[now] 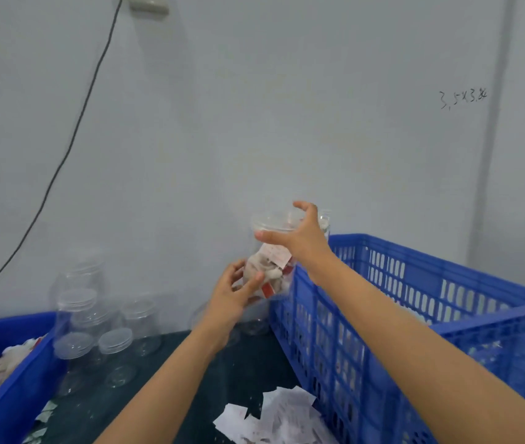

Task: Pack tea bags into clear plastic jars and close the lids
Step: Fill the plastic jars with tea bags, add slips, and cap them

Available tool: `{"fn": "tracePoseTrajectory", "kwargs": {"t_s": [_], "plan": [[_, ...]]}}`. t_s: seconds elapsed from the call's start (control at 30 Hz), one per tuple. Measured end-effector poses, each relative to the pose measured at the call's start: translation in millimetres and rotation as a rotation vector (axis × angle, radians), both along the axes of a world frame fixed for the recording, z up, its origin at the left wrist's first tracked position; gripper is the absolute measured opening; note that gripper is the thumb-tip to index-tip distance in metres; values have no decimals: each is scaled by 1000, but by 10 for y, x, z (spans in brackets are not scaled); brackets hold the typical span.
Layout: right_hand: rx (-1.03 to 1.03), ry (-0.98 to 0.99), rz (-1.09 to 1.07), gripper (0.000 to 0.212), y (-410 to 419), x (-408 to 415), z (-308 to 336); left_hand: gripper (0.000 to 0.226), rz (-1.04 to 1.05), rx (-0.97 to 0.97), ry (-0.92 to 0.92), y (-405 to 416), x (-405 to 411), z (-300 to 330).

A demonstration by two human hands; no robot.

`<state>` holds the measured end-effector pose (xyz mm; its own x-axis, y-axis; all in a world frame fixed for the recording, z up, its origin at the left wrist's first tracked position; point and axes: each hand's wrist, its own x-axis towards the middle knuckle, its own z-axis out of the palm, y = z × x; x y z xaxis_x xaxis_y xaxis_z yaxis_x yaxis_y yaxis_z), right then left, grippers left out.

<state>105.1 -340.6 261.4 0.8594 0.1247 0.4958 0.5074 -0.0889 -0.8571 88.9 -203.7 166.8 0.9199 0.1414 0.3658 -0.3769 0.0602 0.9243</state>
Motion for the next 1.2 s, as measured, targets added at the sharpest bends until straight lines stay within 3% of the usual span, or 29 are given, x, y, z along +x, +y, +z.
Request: {"fn": "tracePoseTrajectory", "kwargs": {"t_s": [0.23, 0.57, 0.9, 1.1, 1.2], "plan": [[13, 14, -51, 93, -591, 493, 268, 62, 150, 392, -84, -543, 567, 411], [-7, 71, -117, 97, -836, 1026, 124, 57, 122, 440, 15, -860, 1053, 287], [32, 151, -183, 92, -1007, 1223, 116, 52, 165, 568, -59, -985, 1107, 347], [-27, 91, -231, 92, -1207, 1283, 271, 42, 155, 672, -93, -1173, 1162, 486], [-78, 57, -264, 92, -1308, 1328, 292, 51, 81, 650, -57, -1280, 1209, 526]]}}
